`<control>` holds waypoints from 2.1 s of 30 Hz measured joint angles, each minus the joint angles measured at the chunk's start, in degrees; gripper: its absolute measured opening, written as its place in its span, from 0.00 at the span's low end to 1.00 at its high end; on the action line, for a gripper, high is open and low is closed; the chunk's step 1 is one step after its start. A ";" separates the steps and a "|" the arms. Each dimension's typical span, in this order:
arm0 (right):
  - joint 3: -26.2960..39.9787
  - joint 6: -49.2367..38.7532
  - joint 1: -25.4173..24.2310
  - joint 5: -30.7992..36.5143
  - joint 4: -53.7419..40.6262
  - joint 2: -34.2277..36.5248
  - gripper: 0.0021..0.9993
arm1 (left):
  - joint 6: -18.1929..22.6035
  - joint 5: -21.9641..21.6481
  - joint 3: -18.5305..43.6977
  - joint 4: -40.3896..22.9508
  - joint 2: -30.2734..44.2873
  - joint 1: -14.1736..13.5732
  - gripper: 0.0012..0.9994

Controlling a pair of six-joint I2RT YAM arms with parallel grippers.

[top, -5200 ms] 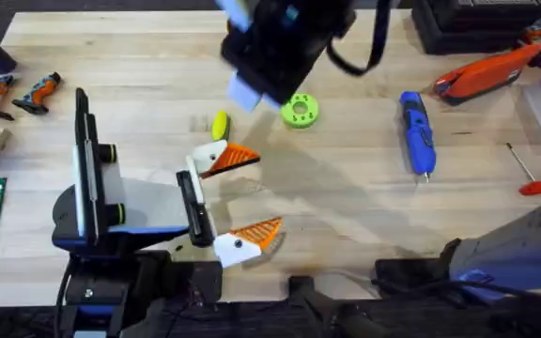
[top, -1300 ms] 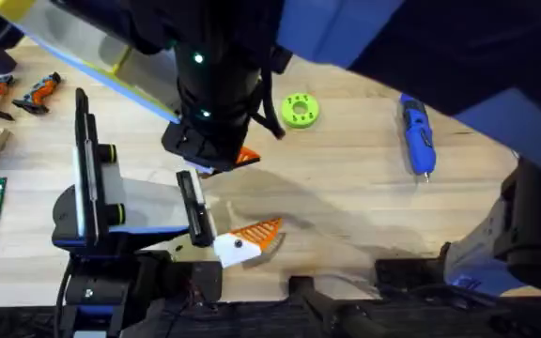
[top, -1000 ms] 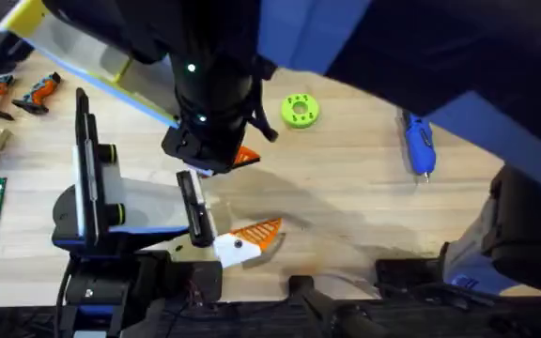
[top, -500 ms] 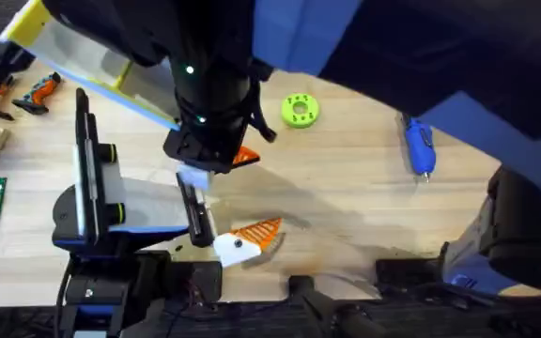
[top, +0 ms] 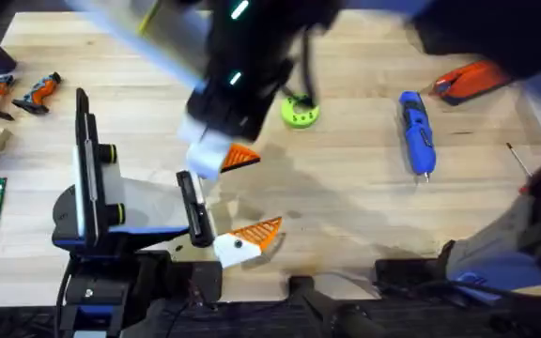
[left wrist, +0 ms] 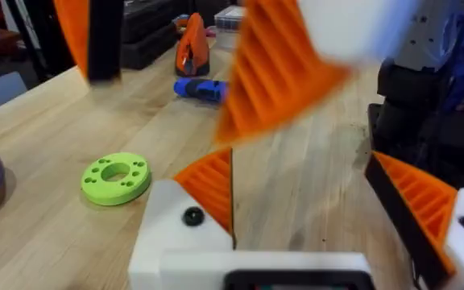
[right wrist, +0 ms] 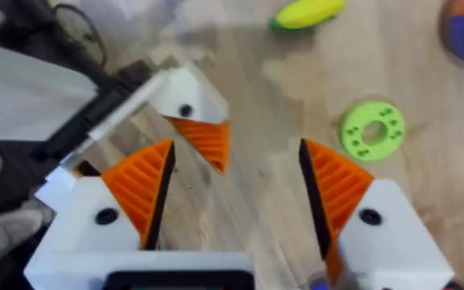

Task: Pick up the gripper from the table and insert it into the empty holder that is missing its gripper. Then pick up a screw, insert it into the mounting hole, and use the screwdriver to tighten it. Finally, clean up the table by picking up the vegetable and placing it into the bucket.

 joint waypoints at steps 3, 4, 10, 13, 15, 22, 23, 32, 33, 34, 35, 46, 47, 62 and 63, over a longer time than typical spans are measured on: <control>0.00 0.28 -3.50 0.00 -0.02 -3.26 0.89 | 0.00 0.00 0.00 0.00 0.00 0.00 0.99; 0.00 0.50 -4.62 0.03 -0.02 -4.22 0.89 | 0.00 0.00 0.00 0.00 -0.01 0.00 0.99; -3.65 3.70 -9.43 2.97 2.35 -9.71 0.89 | 0.00 0.00 0.00 0.00 -0.01 0.00 0.99; -11.23 5.04 -11.55 3.88 6.22 -14.10 0.89 | 0.00 0.00 0.00 0.00 0.00 0.00 0.99; -16.70 6.31 -13.30 4.20 8.44 -17.16 0.89 | 0.00 0.00 0.00 0.00 0.00 0.00 0.99; -30.10 13.75 -23.86 4.57 7.30 -26.34 0.89 | 0.00 0.00 0.00 0.00 -0.02 0.00 0.99; -30.93 14.57 -25.28 4.59 6.98 -27.00 0.89 | 0.00 0.00 0.00 0.00 0.00 0.00 0.99; -39.30 18.44 -39.71 4.72 5.35 -32.00 0.89 | 0.00 0.00 0.00 0.00 0.00 0.00 0.99; -39.57 18.53 -41.02 4.76 4.80 -32.28 0.89 | 0.00 0.00 0.00 0.00 0.00 0.00 0.99; -39.66 18.64 -42.11 4.76 4.31 -32.48 0.89 | 0.00 0.00 0.00 0.00 0.00 0.00 0.99; -39.74 18.68 -43.11 4.77 3.98 -32.68 0.89 | 0.00 0.00 0.00 0.00 0.00 0.00 0.99; -45.22 18.90 -51.72 4.79 8.78 -33.01 0.89 | 0.00 0.00 0.00 0.00 -0.01 0.00 0.99; -46.11 18.92 -52.26 4.79 9.32 -33.01 0.89 | 0.00 0.00 0.00 0.00 0.00 0.00 0.99; -53.83 19.51 -57.52 4.79 15.90 -33.01 0.90 | 0.22 0.02 0.00 0.00 -0.01 0.00 0.01; -53.83 19.51 -57.75 4.79 16.37 -33.01 0.90 | 0.23 0.02 0.00 0.00 -0.02 0.00 0.01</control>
